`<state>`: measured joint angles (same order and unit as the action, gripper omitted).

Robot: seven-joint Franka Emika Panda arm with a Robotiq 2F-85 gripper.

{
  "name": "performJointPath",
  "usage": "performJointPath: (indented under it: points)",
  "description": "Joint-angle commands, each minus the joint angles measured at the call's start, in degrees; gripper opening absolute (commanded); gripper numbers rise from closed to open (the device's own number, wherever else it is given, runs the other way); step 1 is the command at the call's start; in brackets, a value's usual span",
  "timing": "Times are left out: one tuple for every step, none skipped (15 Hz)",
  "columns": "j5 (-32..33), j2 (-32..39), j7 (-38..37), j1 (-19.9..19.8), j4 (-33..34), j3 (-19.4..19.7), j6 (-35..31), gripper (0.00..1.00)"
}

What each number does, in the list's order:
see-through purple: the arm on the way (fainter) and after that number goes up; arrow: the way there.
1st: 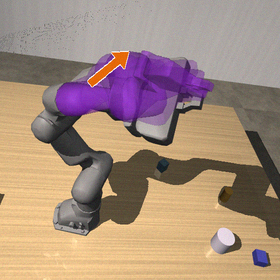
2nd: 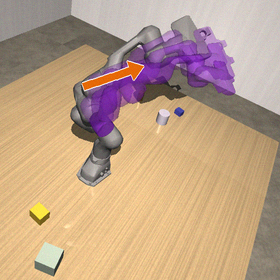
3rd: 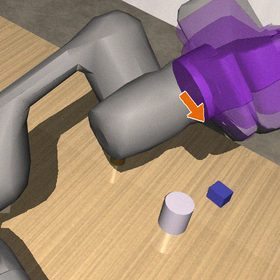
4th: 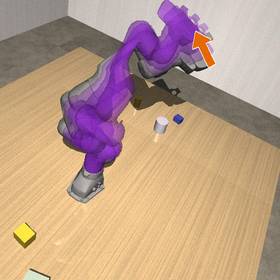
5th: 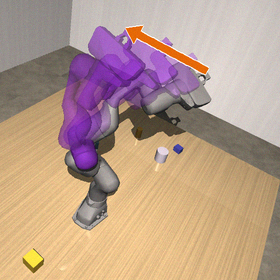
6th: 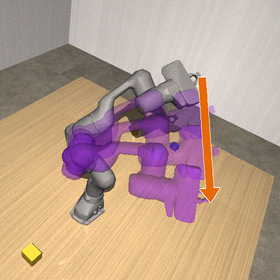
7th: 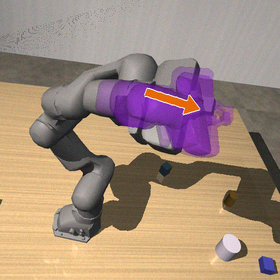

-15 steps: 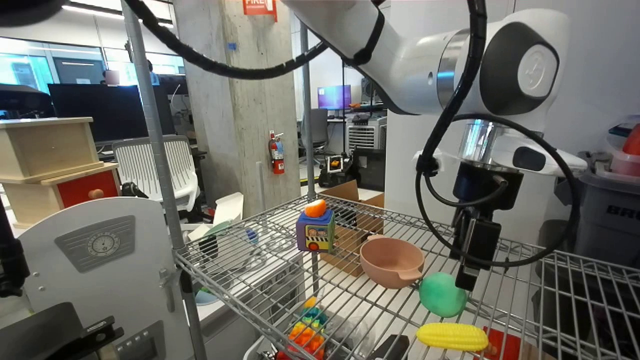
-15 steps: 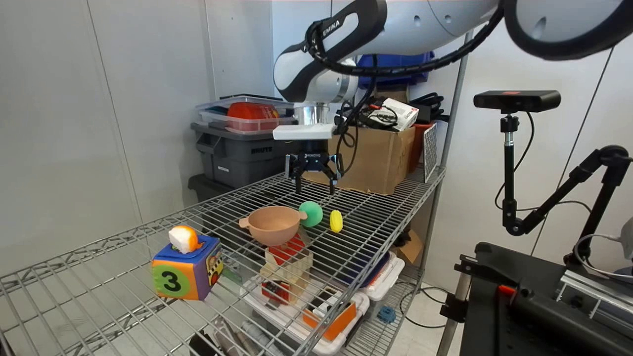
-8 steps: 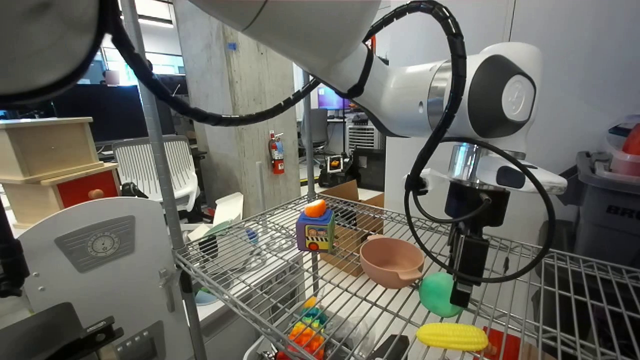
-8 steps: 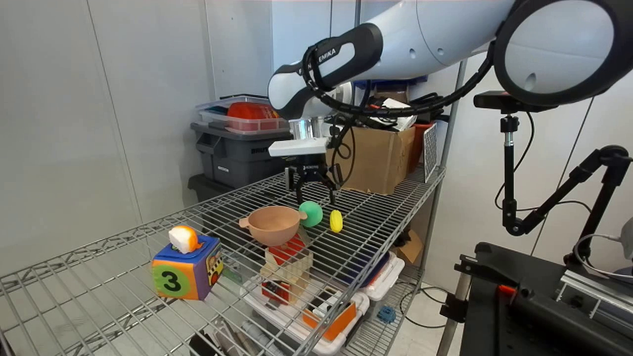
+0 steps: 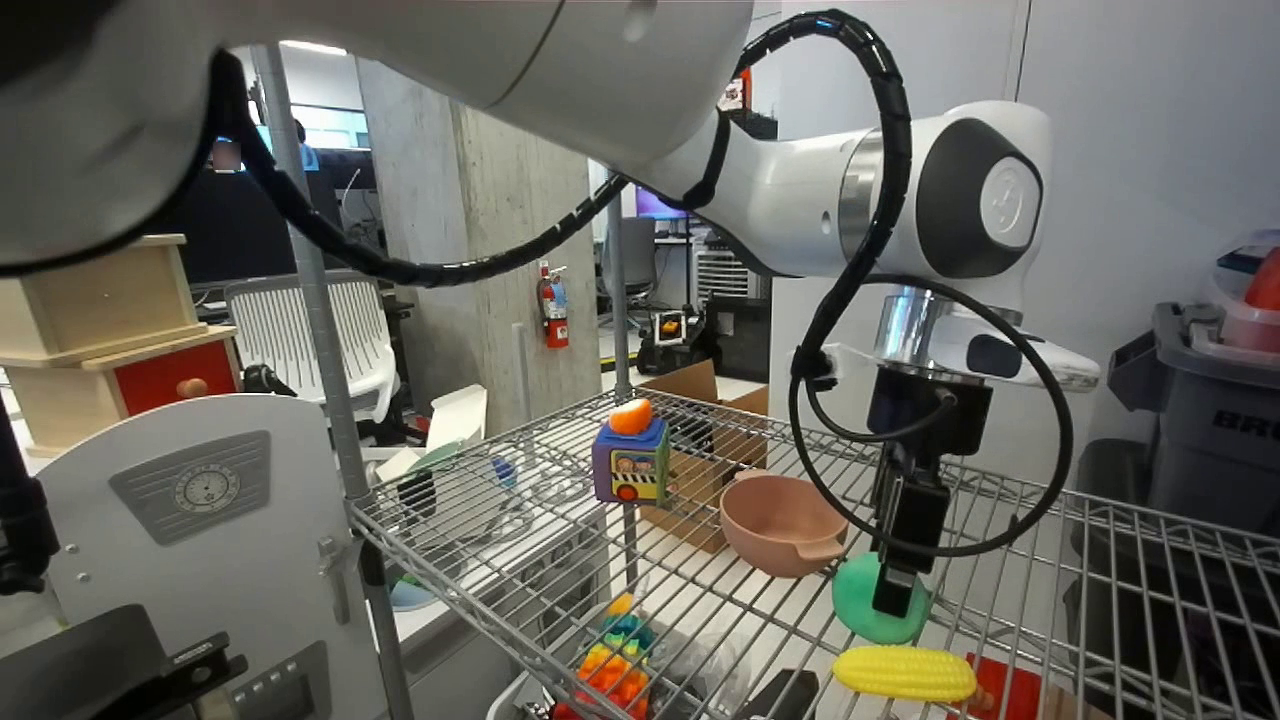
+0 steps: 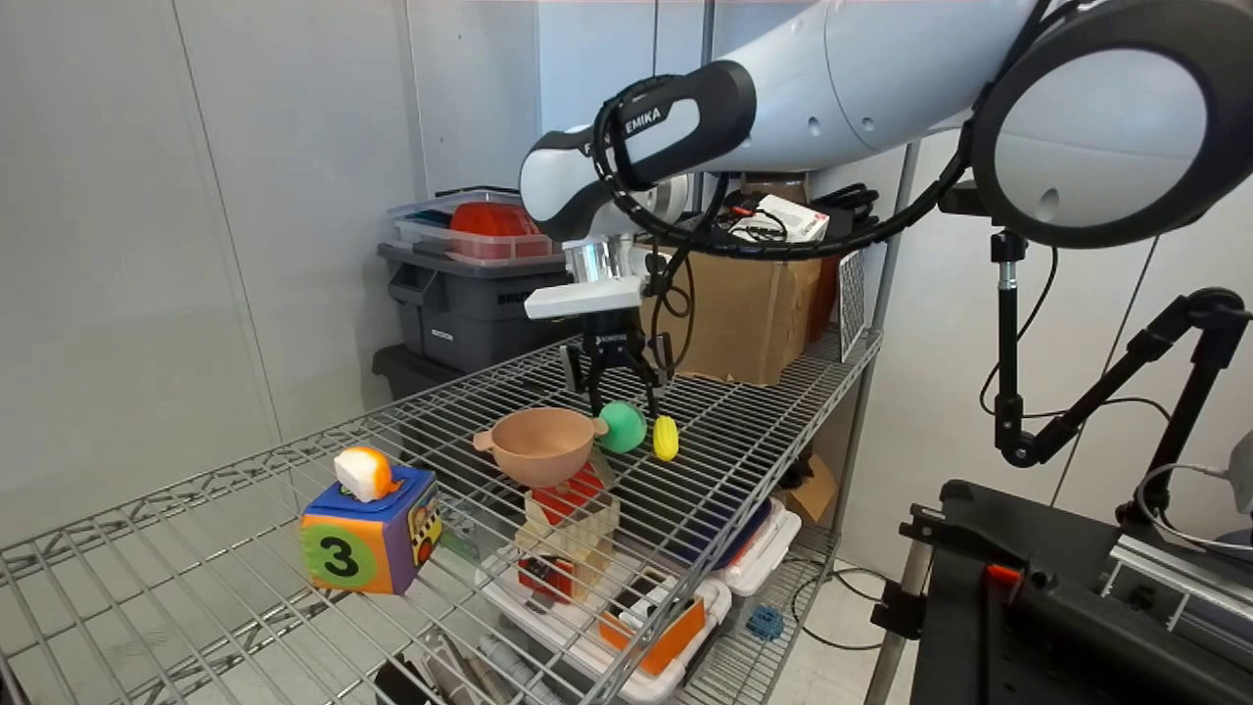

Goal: Put the green object inside the bowl

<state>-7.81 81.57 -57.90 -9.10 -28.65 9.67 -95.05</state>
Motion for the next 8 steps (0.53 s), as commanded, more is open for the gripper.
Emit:
performJointPath:
  points:
    - [1.83,2.93,-1.58,-0.95,6.2,-1.4,3.7,0.49]
    - [2.08,3.18,-1.74,-0.95,6.76,-1.32,3.92,0.42]
    - [2.44,3.51,-1.92,-0.9,7.34,-1.23,3.99,0.34]
    - [2.81,2.24,-2.03,-0.62,5.04,-1.1,2.62,0.27]
    - [3.13,1.01,-2.0,-0.38,2.83,-1.06,1.39,0.21]
    - [3.45,0.98,-2.05,-0.39,2.89,-0.99,1.0,0.13]
    - [3.62,0.96,-1.99,-0.39,2.93,-1.07,0.91,0.08]
    - [3.74,0.88,-1.89,-0.43,2.95,-1.08,0.89,0.01]
